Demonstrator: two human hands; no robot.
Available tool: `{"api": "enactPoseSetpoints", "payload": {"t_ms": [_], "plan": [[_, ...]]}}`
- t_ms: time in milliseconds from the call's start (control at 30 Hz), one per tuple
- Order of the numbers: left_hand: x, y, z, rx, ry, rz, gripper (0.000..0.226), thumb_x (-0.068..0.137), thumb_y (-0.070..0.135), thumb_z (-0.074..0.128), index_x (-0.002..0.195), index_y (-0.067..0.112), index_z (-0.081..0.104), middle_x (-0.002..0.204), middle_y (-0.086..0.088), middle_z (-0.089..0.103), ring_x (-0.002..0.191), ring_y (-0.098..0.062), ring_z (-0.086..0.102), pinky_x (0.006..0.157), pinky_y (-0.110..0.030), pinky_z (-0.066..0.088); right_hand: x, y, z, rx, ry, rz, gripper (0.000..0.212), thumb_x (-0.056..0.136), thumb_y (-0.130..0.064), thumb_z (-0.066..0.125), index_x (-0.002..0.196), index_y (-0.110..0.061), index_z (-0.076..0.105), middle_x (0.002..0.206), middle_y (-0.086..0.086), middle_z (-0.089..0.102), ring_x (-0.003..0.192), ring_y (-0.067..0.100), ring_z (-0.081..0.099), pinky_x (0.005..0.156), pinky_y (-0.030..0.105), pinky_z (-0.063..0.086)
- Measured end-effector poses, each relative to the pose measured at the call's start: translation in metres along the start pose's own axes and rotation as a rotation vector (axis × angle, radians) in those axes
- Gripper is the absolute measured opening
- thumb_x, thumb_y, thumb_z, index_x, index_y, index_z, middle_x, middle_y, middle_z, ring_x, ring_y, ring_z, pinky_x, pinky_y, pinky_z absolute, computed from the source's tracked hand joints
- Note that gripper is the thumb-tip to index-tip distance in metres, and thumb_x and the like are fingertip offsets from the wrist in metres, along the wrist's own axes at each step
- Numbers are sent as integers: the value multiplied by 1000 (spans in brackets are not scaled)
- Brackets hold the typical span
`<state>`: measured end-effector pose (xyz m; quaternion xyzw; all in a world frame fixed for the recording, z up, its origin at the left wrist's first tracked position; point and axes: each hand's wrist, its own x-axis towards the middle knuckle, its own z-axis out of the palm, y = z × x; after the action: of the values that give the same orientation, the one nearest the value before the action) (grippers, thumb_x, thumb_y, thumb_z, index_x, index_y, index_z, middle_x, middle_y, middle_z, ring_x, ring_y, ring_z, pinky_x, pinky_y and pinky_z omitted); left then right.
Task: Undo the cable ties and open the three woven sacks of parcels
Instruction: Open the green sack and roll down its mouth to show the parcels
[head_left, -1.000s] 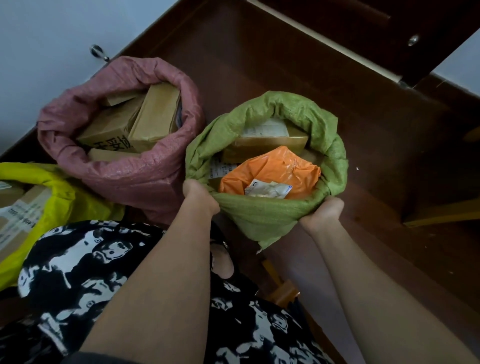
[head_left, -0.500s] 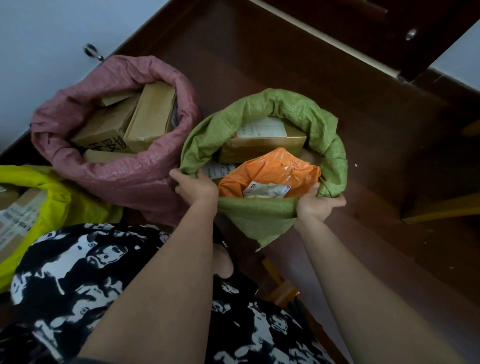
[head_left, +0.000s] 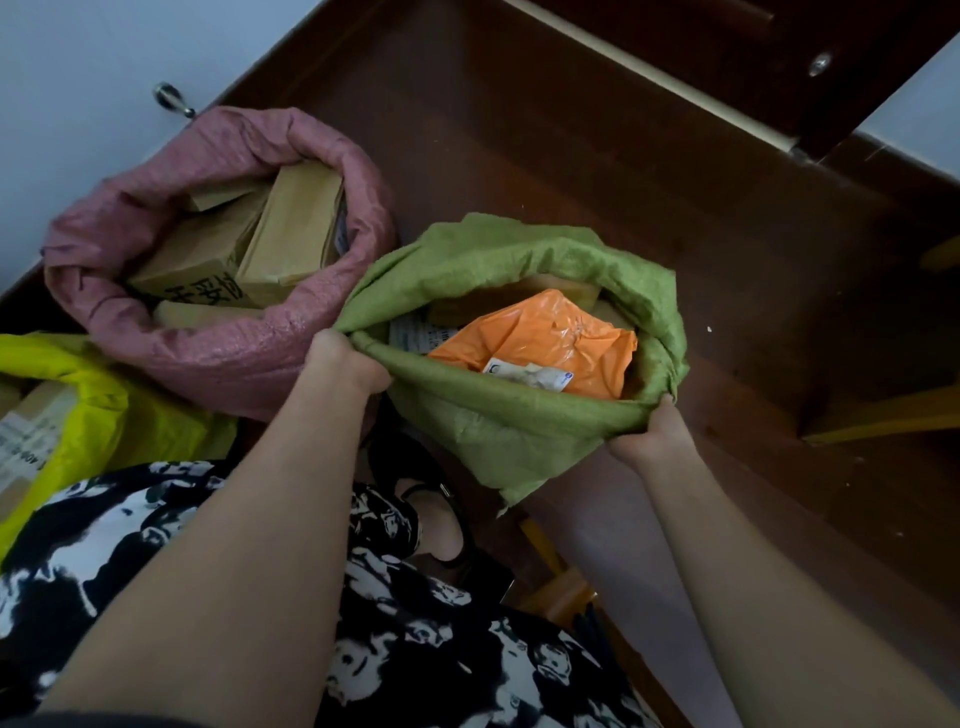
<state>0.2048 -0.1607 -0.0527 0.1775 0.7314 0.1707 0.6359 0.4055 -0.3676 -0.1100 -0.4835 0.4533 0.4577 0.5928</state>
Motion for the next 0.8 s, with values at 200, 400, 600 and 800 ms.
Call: {"api": "enactPoseSetpoints", "payload": {"t_ms": [200, 400, 600, 800], "plan": [[38, 2, -10, 151, 96, 92, 47, 93, 37, 41, 133, 15, 50, 129, -13, 59, 107, -36, 63, 89, -51, 52, 14, 7, -10, -204, 64, 34, 34, 96, -37, 45, 109, -16, 68, 107, 11, 69, 90, 30, 65, 63, 45, 54], [16, -7, 0, 451, 237, 263, 57, 98, 36, 31, 143, 0, 34, 144, -19, 42, 129, -35, 42, 106, -37, 33, 17, 1, 5, -545, 685, -513, 51, 87, -19, 57, 135, -12, 40, 137, 13, 44, 126, 31, 46, 94, 40, 42], [10, -13, 1, 594, 135, 512, 55, 95, 43, 36, 143, 15, 37, 140, -14, 46, 126, -33, 44, 99, -35, 32, -16, 6, 56, -1320, 78, -1842, 63, 72, -17, 61, 132, -6, 44, 141, 15, 39, 134, 32, 34, 110, 41, 27], [11, -9, -2, 381, -9, 556, 42, 97, 39, 39, 118, 11, 63, 110, -6, 65, 98, -20, 60, 81, -29, 44, -16, 5, 136, -1961, -255, -1813, 49, 90, -26, 58, 138, -24, 46, 144, 1, 46, 138, 24, 34, 110, 43, 23]]}}
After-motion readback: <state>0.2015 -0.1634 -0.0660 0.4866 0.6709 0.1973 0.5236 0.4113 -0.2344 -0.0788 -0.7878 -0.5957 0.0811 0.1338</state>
